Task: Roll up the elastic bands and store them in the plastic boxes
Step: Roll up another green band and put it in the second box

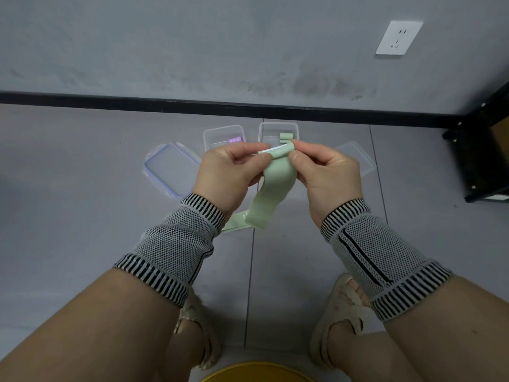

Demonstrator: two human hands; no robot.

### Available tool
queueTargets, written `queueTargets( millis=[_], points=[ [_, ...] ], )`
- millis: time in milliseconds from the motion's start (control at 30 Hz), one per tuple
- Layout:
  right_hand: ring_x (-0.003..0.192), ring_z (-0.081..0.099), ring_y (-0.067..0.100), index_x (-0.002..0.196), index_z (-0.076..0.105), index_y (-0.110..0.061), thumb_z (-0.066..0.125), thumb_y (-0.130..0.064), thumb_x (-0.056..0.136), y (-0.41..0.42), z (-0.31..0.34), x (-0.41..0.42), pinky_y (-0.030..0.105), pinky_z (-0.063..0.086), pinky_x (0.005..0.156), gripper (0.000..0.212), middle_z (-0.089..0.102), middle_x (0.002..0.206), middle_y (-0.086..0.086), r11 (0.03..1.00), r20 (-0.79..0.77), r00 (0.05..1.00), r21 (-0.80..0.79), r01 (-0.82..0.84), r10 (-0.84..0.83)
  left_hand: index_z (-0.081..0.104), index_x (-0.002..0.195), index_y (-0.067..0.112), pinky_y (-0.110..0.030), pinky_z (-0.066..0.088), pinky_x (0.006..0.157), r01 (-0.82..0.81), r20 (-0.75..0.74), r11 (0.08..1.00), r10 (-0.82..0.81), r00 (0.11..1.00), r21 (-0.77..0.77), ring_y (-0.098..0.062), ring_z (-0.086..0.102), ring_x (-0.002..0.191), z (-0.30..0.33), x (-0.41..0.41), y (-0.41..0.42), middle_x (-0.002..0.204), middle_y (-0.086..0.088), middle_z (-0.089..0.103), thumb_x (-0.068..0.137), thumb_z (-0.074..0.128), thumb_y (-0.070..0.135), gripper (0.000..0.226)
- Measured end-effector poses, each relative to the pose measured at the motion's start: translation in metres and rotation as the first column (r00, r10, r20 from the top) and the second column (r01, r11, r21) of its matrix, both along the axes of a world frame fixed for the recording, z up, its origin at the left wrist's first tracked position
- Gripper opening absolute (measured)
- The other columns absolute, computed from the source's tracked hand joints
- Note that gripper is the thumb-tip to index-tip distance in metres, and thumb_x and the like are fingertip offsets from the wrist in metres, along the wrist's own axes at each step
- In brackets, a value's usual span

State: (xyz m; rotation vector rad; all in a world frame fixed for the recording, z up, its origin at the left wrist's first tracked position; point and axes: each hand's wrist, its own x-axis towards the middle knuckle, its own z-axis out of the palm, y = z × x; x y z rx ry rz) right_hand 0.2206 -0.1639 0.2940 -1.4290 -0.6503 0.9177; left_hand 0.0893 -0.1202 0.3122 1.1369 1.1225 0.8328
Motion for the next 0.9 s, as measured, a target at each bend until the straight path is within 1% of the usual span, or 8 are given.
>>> queueTargets(
  millis=[200, 300, 367, 467, 567, 633, 733, 900],
  points=[
    [0.093, 0.069, 0.015, 0.083, 0.074, -0.027, 0.071, -0.009, 0.081, -0.001, 0.0, -0.004, 0.039, 0.054, 0.092, 0.019, 0.074, 0.093, -0.001, 0.999, 0.015, 1.0, -0.03, -0.018, 0.019, 0.07, 0.095, 0.01, -0.035, 0.053, 0.081, -0.006, -0.047, 0.999, 0.008, 0.999, 0.036, -0.022, 0.059, 0.078, -0.001, 0.0, -0.001, 0.088, -0.018, 0.067, 0.087, 0.062, 0.004, 0.013],
    [0.089, 0.07, 0.02, 0.086, 0.072, -0.021, 0.07, -0.005, 0.082, 0.0, 0.004, -0.004, 0.04, 0.055, 0.089, 0.017, 0.073, 0.092, 0.007, 0.998, -0.049, 0.997, 0.011, -0.056, 0.057, 0.068, 0.089, 0.013, -0.04, 0.053, 0.082, -0.026, -0.021, 0.998, 0.028, 0.999, 0.06, -0.025, 0.06, 0.08, 0.0, -0.003, 0.002, 0.09, -0.024, 0.063, 0.087, 0.062, 0.001, 0.013],
    [0.081, 0.069, 0.017, 0.092, 0.07, -0.016, 0.07, -0.007, 0.083, 0.0, 0.007, -0.003, 0.034, 0.056, 0.08, 0.012, 0.072, 0.089, 0.007, 0.996, -0.083, 0.993, 0.02, -0.086, 0.087, 0.067, 0.088, 0.013, -0.046, 0.053, 0.083, -0.022, -0.007, 0.997, 0.023, 1.0, 0.075, -0.028, 0.059, 0.08, 0.002, -0.002, 0.003, 0.087, -0.025, 0.061, 0.086, 0.062, 0.0, 0.014],
    [0.074, 0.067, 0.01, 0.1, 0.07, -0.011, 0.069, -0.013, 0.084, 0.0, 0.009, 0.004, 0.028, 0.054, 0.073, 0.016, 0.072, 0.086, 0.005, 0.988, 0.002, 0.988, -0.022, -0.155, 0.155, 0.066, 0.087, 0.014, -0.045, 0.052, 0.081, -0.002, -0.003, 0.996, 0.003, 1.0, 0.087, -0.026, 0.06, 0.078, 0.002, 0.0, 0.0, 0.08, -0.015, 0.064, 0.086, 0.061, -0.003, 0.018],
    [0.07, 0.064, 0.006, 0.1, 0.07, -0.013, 0.069, -0.016, 0.085, -0.001, 0.012, 0.01, 0.023, 0.053, 0.068, 0.015, 0.07, 0.08, -0.001, 0.972, 0.113, 0.966, -0.053, -0.227, 0.232, 0.067, 0.085, 0.016, -0.048, 0.051, 0.084, 0.003, -0.004, 0.996, -0.003, 1.0, 0.086, -0.028, 0.06, 0.08, 0.002, -0.001, 0.0, 0.085, -0.016, 0.065, 0.086, 0.061, -0.003, 0.02],
    [0.071, 0.066, 0.009, 0.098, 0.069, -0.016, 0.068, -0.013, 0.086, -0.001, 0.014, 0.012, 0.026, 0.055, 0.068, 0.013, 0.07, 0.078, 0.001, 0.965, 0.146, 0.954, -0.057, -0.256, 0.262, 0.066, 0.085, 0.015, -0.045, 0.053, 0.081, 0.006, 0.0, 0.997, -0.006, 1.0, 0.077, -0.026, 0.062, 0.079, 0.002, -0.001, 0.0, 0.084, -0.016, 0.066, 0.086, 0.061, -0.003, 0.019],
    [0.077, 0.07, 0.022, 0.091, 0.069, -0.018, 0.068, -0.008, 0.085, 0.0, 0.013, 0.012, 0.038, 0.058, 0.075, 0.011, 0.072, 0.083, 0.01, 0.968, 0.107, 0.962, -0.035, -0.248, 0.25, 0.066, 0.085, 0.015, -0.035, 0.056, 0.076, 0.009, 0.007, 0.999, -0.009, 1.0, 0.054, -0.02, 0.065, 0.074, 0.002, 0.001, 0.0, 0.081, -0.013, 0.068, 0.086, 0.061, -0.002, 0.017],
    [0.075, 0.068, 0.023, 0.088, 0.067, -0.014, 0.066, -0.001, 0.084, -0.001, 0.012, 0.013, 0.034, 0.057, 0.071, 0.013, 0.07, 0.087, 0.019, 0.973, 0.054, 0.971, -0.001, -0.232, 0.231, 0.066, 0.087, 0.017, -0.038, 0.053, 0.081, 0.079, -0.055, 0.996, -0.081, 0.995, -0.03, -0.022, 0.059, 0.076, 0.004, 0.0, 0.0, 0.079, -0.01, 0.065, 0.089, 0.061, 0.013, 0.007]
  ],
)
